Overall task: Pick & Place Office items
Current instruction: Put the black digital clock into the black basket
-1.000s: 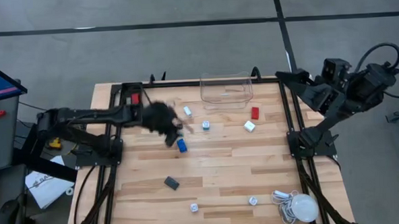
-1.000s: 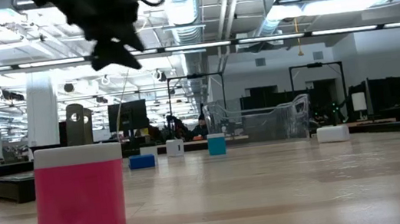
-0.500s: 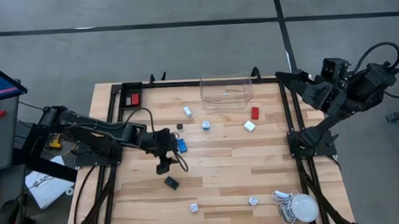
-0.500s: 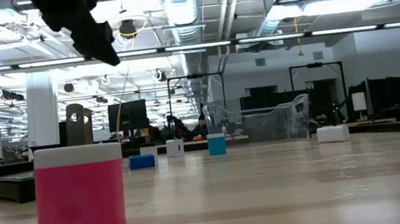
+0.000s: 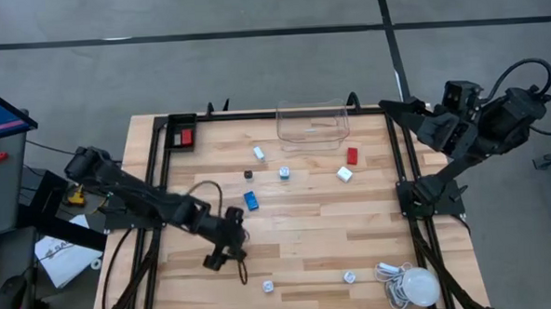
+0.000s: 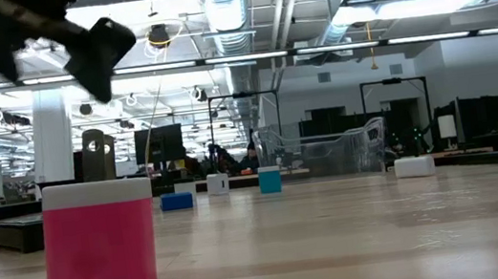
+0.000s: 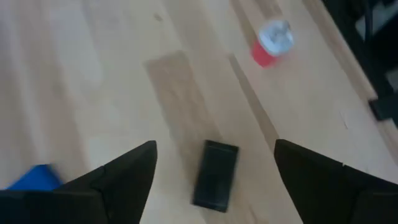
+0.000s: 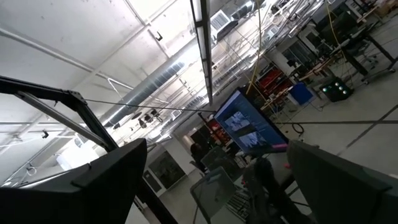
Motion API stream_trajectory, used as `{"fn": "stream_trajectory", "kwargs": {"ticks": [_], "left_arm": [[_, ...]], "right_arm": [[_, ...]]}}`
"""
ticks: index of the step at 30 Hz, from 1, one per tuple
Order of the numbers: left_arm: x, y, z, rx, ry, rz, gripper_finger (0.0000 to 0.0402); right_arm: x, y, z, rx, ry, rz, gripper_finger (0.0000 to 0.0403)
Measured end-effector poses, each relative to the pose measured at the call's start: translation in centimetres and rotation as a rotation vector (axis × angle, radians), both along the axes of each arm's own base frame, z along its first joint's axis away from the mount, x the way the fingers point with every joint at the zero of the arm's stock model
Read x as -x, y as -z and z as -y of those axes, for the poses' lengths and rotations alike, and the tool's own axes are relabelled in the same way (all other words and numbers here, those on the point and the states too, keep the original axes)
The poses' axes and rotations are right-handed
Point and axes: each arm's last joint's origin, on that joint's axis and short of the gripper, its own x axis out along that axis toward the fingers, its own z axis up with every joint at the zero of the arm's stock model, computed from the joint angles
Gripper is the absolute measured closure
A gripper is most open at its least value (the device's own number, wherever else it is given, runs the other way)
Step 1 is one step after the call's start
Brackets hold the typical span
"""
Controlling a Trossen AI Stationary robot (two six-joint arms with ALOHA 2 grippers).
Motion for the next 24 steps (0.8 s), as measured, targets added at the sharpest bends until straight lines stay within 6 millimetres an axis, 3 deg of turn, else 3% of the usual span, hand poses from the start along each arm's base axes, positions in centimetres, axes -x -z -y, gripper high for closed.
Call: {"fn": "stream_trajectory", "kwargs": {"ticks": [11,19,24], "left_arm": [[-1.0,5.2,1.9,-0.053,-0.008,-0.124,0.0065],[0.1,8.0,0.8,-0.101,-0.065,-0.144,0.0069],[0.8,8.8,0.5,-0.083,-0.057,-0.15,0.0102]], "right_arm": [[0.0,0.0,0.1,-0.023,0.023,0.002,0.0023],[-0.1,-0.1,0.0,-0.04,0.022,0.012,0.0023],[-0.3,0.0,-0.1,-0.037,0.023,0.008,0.0023]]}}
